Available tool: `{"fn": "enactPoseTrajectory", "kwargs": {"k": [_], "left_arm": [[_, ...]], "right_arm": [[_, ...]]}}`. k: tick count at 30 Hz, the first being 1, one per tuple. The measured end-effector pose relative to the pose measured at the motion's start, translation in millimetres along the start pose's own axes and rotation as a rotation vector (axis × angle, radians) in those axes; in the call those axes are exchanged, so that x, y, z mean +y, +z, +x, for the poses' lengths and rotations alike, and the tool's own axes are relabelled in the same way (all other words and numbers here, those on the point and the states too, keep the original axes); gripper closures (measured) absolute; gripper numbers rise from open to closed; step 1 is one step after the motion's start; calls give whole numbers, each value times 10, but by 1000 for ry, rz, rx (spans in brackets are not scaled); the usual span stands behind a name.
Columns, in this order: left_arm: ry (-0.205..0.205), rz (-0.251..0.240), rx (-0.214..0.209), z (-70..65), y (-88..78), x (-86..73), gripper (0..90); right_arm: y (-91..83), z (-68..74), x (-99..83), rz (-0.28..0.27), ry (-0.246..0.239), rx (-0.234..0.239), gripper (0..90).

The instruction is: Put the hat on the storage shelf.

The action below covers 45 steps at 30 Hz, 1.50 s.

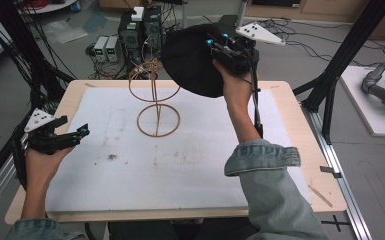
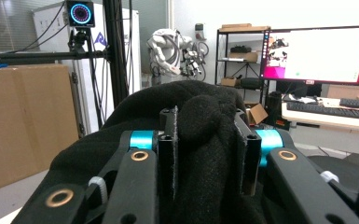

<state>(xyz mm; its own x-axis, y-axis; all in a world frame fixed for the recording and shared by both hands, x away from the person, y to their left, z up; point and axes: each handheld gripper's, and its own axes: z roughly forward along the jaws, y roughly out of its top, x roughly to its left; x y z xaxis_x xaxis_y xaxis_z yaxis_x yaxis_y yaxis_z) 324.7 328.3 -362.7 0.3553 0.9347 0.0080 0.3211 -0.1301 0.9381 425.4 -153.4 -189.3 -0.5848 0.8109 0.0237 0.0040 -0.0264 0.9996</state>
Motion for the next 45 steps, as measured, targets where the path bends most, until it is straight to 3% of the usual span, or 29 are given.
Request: {"fn": "enactPoseTrajectory", "kwargs": {"k": [11, 23, 45], "left_arm": [[0, -1, -3, 1, -5, 5, 204], [-9, -3, -1, 25, -10, -9, 204], [-1, -3, -4, 22, -12, -1, 204]], "right_arm": [[255, 131, 25, -10, 13, 9, 695], [545, 224, -126, 19, 47, 32, 695], [888, 561, -354, 119, -14, 91, 688]]}}
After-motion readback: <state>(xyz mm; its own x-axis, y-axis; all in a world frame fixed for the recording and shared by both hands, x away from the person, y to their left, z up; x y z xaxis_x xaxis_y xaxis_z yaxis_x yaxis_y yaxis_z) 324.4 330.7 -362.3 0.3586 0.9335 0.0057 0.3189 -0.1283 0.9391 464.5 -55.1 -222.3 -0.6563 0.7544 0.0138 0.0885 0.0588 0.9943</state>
